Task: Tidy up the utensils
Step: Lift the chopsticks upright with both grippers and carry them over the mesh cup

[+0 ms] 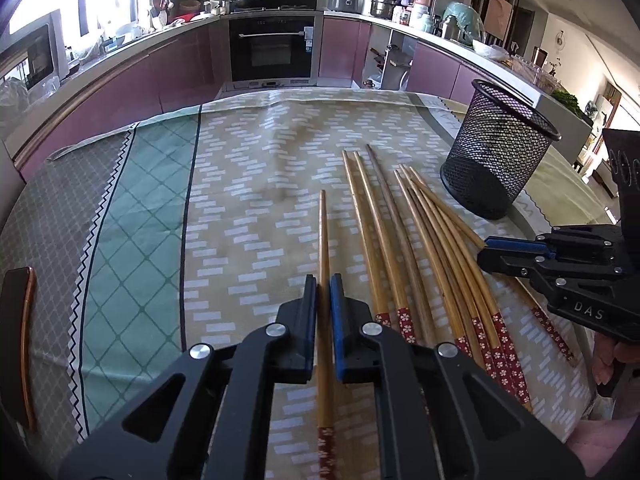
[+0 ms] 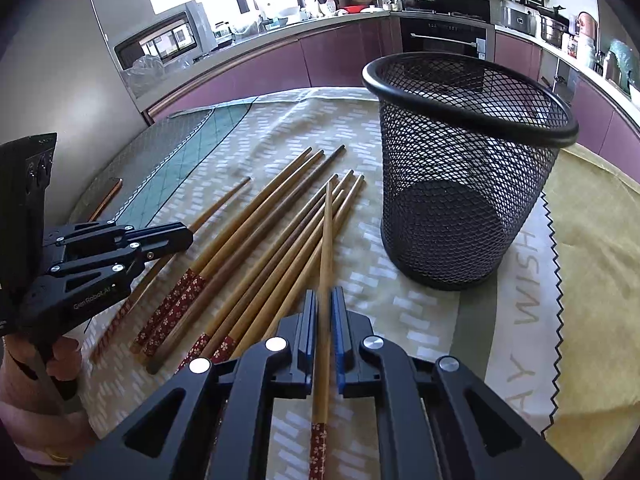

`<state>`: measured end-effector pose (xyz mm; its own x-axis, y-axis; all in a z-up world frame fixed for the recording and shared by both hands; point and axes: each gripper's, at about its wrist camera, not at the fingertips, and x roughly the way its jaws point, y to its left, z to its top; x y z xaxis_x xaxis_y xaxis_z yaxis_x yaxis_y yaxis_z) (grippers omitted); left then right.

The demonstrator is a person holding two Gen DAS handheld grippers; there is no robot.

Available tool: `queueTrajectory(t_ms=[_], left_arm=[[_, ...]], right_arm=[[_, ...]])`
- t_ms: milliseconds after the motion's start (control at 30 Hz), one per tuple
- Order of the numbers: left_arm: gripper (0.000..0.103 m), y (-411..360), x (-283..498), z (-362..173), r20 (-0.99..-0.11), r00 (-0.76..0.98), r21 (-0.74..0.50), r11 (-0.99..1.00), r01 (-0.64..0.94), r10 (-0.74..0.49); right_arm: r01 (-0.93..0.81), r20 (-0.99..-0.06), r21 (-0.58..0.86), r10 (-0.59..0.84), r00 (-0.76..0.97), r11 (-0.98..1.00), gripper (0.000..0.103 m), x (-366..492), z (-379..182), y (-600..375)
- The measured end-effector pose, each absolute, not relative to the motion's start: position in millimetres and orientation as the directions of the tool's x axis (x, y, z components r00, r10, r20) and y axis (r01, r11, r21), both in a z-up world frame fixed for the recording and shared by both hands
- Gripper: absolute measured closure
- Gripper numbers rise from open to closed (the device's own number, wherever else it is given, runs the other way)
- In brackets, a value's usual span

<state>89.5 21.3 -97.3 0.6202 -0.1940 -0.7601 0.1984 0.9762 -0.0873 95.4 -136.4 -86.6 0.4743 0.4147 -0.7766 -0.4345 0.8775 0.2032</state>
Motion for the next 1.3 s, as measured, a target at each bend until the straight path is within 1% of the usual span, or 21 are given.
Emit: queueTrajectory(t_ms=[133, 267, 433, 633, 733, 833, 1033, 1167, 1300], left_arm=[[0.095, 22.5, 82.5, -82.0, -0.736, 0.629, -0.128, 0.964, 0.235, -0.251], [0.095, 27.7, 74.3, -56.1, -0.689, 0.64, -0.196, 0.938, 0.286, -0.339], [0.096, 30.2, 62.8, -15.7, -0.602, 0.664, -0.262, 0.895, 0.361, -0.444], [0.096, 26.6, 54.6, 24.9, -0.5, 0.682, -0.307, 0.846, 0.436, -0.534], [0.096, 23.1, 58.8, 44.3, -0.446, 0.698, -0.321, 0.829, 0.459, -0.559], [0.096, 16.2, 66.4, 62.9, -0.387, 0.715, -0.329, 0.812, 0.483, -0.582], [0.096, -11.5, 92.0, 98.2, -0.29, 0.751, -0.313, 0.8, 0.511, -0.593], [0.096, -33.0, 115.9, 109.0, -0.267, 0.762, -0.316, 0.801, 0.509, -0.59], [0.096, -52.8, 137.7, 102.0, -0.274, 0.777, -0.31, 0.816, 0.487, -0.567]], right_arm=[[-0.442, -0.761, 0.217, 0.434, 0.481, 0.87, 0.097, 91.9, -82.2, -139.9], [-0.468, -0.692, 0.254, 0.497, 0.524, 0.847, 0.097, 80.3, -57.8, -154.8], [-0.471, -0.61, 0.286, 0.537, 0.582, 0.835, 0.097, 70.9, -27.8, -177.1], [-0.472, -0.526, 0.293, 0.552, 0.647, 0.832, 0.097, 66.6, 3.8, -197.1], [-0.477, -0.48, 0.294, 0.559, 0.676, 0.828, 0.097, 69.0, 23.5, -207.9], [-0.479, -0.444, 0.265, 0.547, 0.709, 0.837, 0.097, 71.5, 40.8, -214.5], [-0.475, -0.375, 0.231, 0.528, 0.762, 0.849, 0.097, 83.8, 77.7, -226.9], [-0.451, -0.342, 0.221, 0.501, 0.795, 0.865, 0.097, 100.4, 92.6, -239.0], [-0.427, -0.337, 0.224, 0.48, 0.809, 0.876, 0.097, 119.2, 91.0, -245.7]])
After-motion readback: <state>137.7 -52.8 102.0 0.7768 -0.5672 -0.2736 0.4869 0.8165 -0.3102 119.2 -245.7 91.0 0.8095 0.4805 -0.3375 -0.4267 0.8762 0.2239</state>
